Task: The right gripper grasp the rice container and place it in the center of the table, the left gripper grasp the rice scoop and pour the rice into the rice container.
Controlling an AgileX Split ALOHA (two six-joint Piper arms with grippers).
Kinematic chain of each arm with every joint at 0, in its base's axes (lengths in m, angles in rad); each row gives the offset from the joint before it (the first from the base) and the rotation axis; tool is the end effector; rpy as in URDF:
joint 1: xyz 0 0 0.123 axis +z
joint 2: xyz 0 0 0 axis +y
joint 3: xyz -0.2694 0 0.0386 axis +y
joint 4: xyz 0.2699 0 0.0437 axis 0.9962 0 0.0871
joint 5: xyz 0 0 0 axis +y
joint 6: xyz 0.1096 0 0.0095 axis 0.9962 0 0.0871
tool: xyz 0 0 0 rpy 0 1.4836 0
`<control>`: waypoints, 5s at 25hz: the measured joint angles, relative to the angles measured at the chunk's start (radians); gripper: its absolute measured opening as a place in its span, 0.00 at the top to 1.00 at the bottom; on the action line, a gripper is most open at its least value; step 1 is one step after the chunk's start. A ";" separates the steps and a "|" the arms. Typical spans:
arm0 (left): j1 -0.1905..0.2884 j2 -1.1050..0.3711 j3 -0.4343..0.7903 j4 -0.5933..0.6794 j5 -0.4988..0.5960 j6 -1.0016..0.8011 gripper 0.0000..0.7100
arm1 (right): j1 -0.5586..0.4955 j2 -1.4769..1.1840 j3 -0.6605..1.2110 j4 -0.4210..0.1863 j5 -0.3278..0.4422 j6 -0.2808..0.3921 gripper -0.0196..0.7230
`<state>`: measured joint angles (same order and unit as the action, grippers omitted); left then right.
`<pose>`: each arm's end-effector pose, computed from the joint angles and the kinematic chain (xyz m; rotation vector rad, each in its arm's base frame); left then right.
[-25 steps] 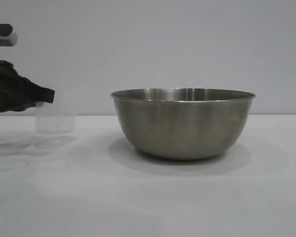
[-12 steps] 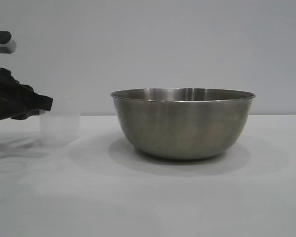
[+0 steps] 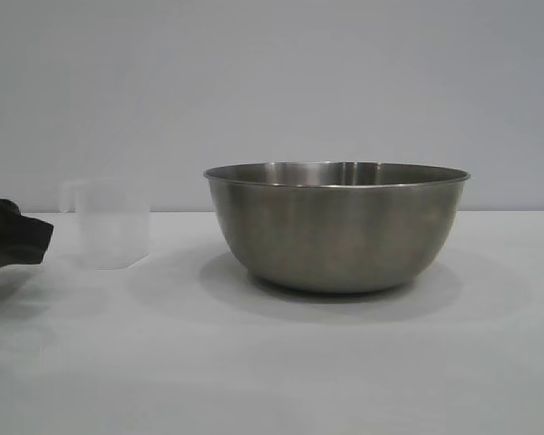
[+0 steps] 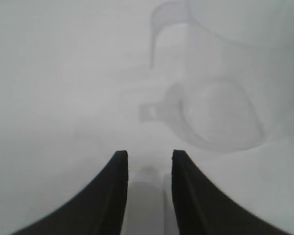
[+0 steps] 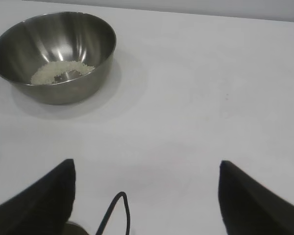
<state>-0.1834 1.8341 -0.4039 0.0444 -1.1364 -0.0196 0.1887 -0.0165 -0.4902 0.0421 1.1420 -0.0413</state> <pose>0.2903 -0.0583 0.0893 0.1912 1.7704 -0.1687 0.0371 0.0114 0.2690 -0.2476 2.1067 0.1385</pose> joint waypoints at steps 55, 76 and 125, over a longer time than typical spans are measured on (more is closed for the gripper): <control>0.263 -1.820 -0.138 -0.082 2.241 0.069 0.76 | 0.000 0.000 0.000 0.008 0.000 0.000 0.25; 0.263 -1.853 -0.080 -0.108 2.259 0.079 0.76 | 0.000 0.000 0.000 0.008 0.000 0.000 0.25; 0.268 -1.853 -0.080 -0.105 2.259 0.075 0.76 | -0.049 0.000 0.000 0.008 0.000 0.000 0.25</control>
<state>0.0844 -0.0194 -0.4843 -0.0603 1.1225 0.0559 0.1393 -0.0165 -0.4902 0.0500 1.1420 -0.0413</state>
